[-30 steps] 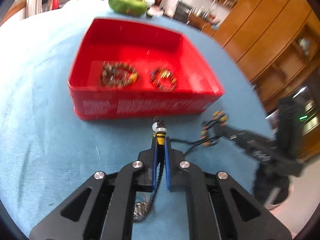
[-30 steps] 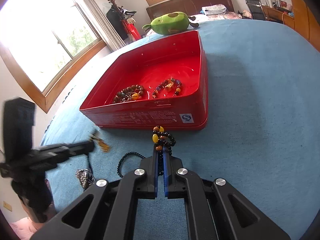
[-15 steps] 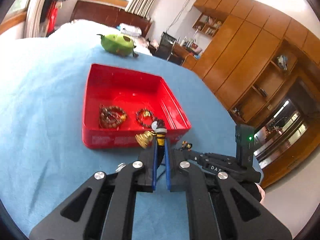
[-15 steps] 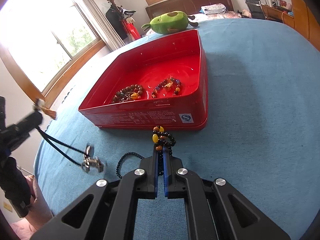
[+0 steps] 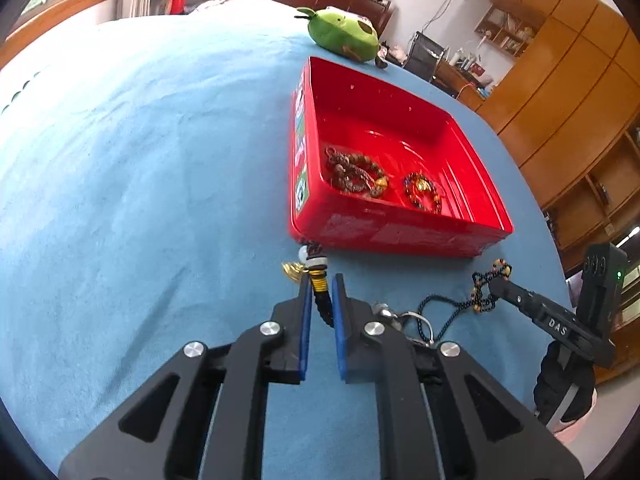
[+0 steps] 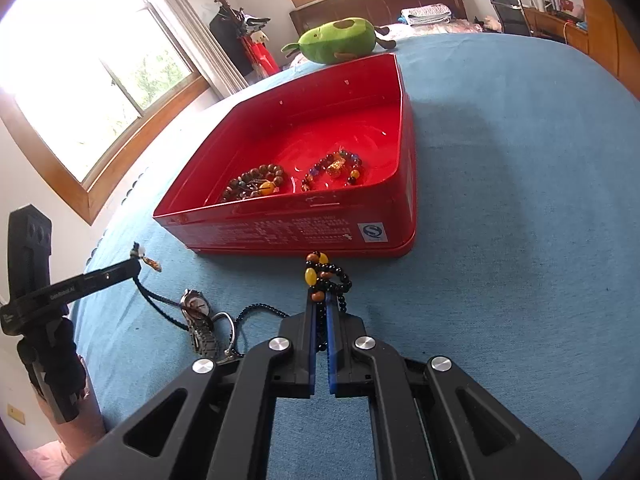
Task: Organize jewelry
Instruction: 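Grasp the black beaded necklace with the right tool while the left grasps the black cord, then open the left tool and grasp the silver wristwatch with it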
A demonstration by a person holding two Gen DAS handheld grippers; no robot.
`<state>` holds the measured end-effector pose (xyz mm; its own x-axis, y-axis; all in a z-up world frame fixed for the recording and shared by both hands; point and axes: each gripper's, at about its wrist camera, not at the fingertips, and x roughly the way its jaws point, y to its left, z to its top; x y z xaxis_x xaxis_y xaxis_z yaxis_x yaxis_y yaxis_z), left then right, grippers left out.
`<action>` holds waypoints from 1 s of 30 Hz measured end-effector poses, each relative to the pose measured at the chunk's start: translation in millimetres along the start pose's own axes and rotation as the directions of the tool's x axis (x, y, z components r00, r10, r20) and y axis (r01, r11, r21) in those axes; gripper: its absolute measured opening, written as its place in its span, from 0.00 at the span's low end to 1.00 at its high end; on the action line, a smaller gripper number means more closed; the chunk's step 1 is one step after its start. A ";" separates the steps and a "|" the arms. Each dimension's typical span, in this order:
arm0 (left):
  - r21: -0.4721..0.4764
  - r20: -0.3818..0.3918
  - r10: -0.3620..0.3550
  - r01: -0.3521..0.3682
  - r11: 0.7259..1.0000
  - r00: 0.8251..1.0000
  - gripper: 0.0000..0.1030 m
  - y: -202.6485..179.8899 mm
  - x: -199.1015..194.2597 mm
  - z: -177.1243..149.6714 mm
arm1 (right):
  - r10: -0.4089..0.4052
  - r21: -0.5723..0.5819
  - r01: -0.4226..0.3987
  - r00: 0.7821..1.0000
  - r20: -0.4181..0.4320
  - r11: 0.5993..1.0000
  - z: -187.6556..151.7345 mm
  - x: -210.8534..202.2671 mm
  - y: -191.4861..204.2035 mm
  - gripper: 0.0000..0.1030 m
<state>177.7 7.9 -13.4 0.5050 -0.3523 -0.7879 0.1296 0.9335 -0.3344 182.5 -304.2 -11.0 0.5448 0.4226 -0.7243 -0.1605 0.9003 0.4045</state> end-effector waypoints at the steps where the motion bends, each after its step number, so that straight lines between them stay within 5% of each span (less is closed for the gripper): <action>1: 0.009 -0.003 -0.004 0.004 1.000 1.000 0.14 -3.5 -1.9 -1.9 | 0.000 0.000 0.000 1.000 0.000 1.000 0.0 0.0 0.0 0.04; 2: 0.014 -0.002 -0.008 0.008 1.000 1.000 0.21 -3.0 -1.6 -1.4 | -0.001 0.000 0.001 1.000 -0.001 1.000 -0.1 0.5 0.1 0.04; 5: 0.012 0.016 -0.017 0.017 1.000 1.000 0.22 -4.4 -5.8 -7.0 | -0.003 0.002 0.003 1.000 -0.004 1.000 -0.5 1.2 -0.5 0.04; 8: -0.019 0.054 -0.004 0.005 1.000 0.999 0.07 6.0 -17.2 -7.4 | -0.002 0.002 0.002 1.000 -0.007 1.000 -1.1 1.6 -0.5 0.04; 12: -0.018 0.037 0.012 -0.011 1.000 0.999 0.08 8.2 -16.2 -6.6 | 0.001 0.001 -0.001 1.000 -0.010 1.000 -0.7 2.1 -0.2 0.04; 16: 0.056 -0.047 -0.037 0.039 0.998 0.998 0.14 -12.5 4.9 -11.1 | 0.001 0.002 -0.001 1.000 -0.013 1.000 -0.2 2.8 -0.3 0.04; 20: 0.131 -0.069 0.013 -0.004 0.991 0.998 0.37 -29.7 22.2 -12.9 | 0.006 0.002 -0.006 1.000 -0.016 1.000 -0.4 2.8 -1.0 0.04; 30: 0.132 -0.144 -0.018 0.037 0.990 0.989 0.37 -25.0 45.1 -13.6 | 0.012 -0.002 -0.012 1.000 -0.023 1.000 -0.8 3.2 -0.9 0.04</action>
<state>185.6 -32.2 -47.6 0.3744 -0.3747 -0.8482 0.2601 0.9204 -0.2919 183.8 -303.5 -14.1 0.5237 0.4353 -0.7323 -0.1683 0.8955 0.4119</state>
